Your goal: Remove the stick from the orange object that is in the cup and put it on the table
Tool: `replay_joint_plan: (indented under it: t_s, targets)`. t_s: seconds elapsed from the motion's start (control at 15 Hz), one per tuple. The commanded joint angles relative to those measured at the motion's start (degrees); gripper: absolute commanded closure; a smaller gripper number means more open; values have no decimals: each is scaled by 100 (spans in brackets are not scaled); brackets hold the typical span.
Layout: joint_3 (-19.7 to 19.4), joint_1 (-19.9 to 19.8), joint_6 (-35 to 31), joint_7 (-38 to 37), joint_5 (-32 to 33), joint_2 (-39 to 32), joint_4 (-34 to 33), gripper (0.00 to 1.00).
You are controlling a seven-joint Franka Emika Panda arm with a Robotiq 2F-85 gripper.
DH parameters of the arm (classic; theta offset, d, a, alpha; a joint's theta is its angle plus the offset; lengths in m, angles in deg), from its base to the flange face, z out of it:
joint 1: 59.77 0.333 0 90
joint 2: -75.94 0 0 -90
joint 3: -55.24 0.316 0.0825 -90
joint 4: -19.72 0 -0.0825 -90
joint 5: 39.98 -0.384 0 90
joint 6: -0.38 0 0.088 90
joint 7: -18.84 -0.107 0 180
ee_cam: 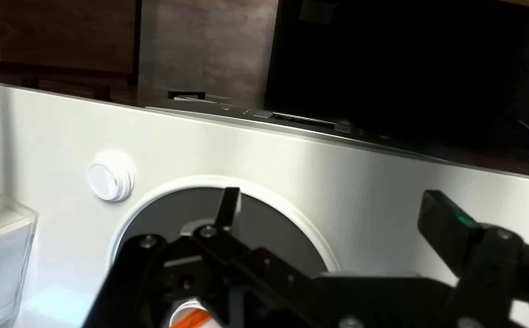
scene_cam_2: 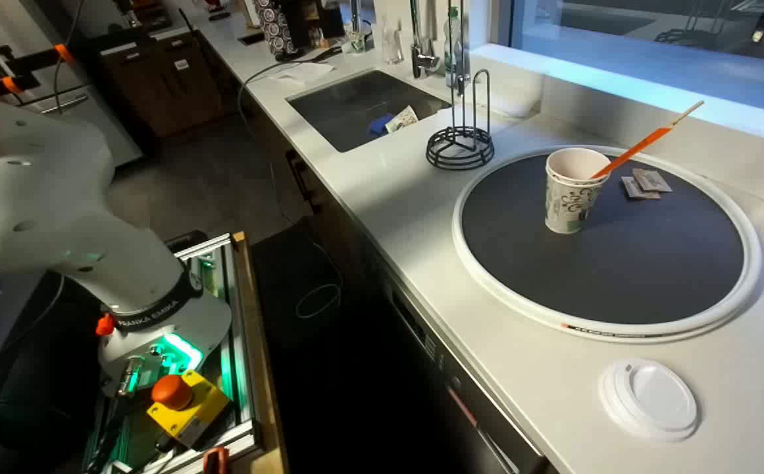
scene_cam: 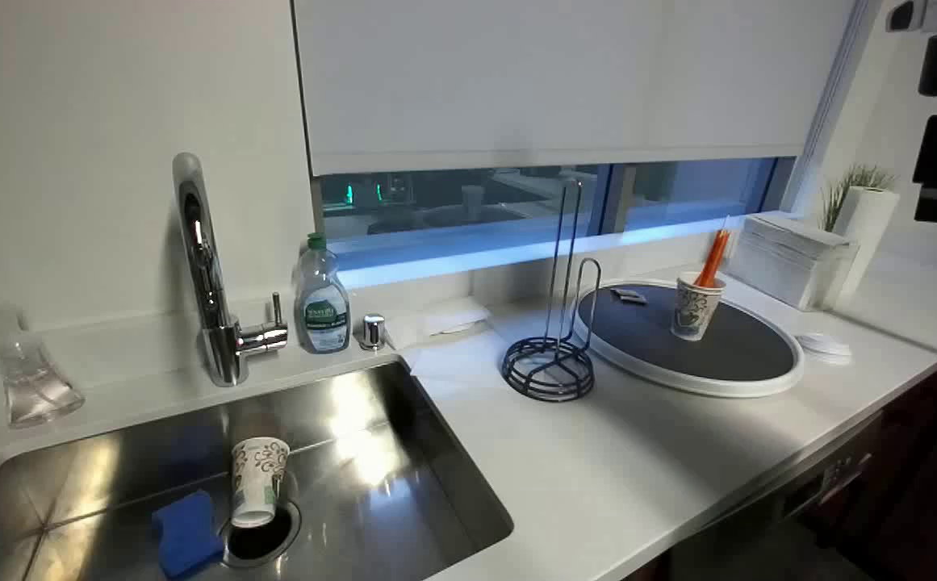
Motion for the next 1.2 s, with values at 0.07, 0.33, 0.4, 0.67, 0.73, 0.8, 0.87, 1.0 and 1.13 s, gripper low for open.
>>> replay_joint_plan:
  t_s: [0.07,0.33,0.4,0.67,0.73,0.8,0.87,1.0,1.13]
  targets:
    - [-91,126,26,-52,47,-6,-13,0]
    - [-91,126,26,-52,47,-6,-13,0]
    - [-91,126,26,-52,47,-6,-13,0]
    - [-467,-325,-219,-750,66,-412,-374,0]
    - [-631,-421,-446,-830,23,-603,-535,0]
    - [-752,-497,-682,-931,-45,-758,-653,0]
    - [-877,-573,-1038,-1023,-98,-987,-798,0]
    - [-1058,-698,-1864,-1207,-176,-1426,-1061,0]
    - [-1146,-825,-2594,-1446,-195,-1951,-1398,0]
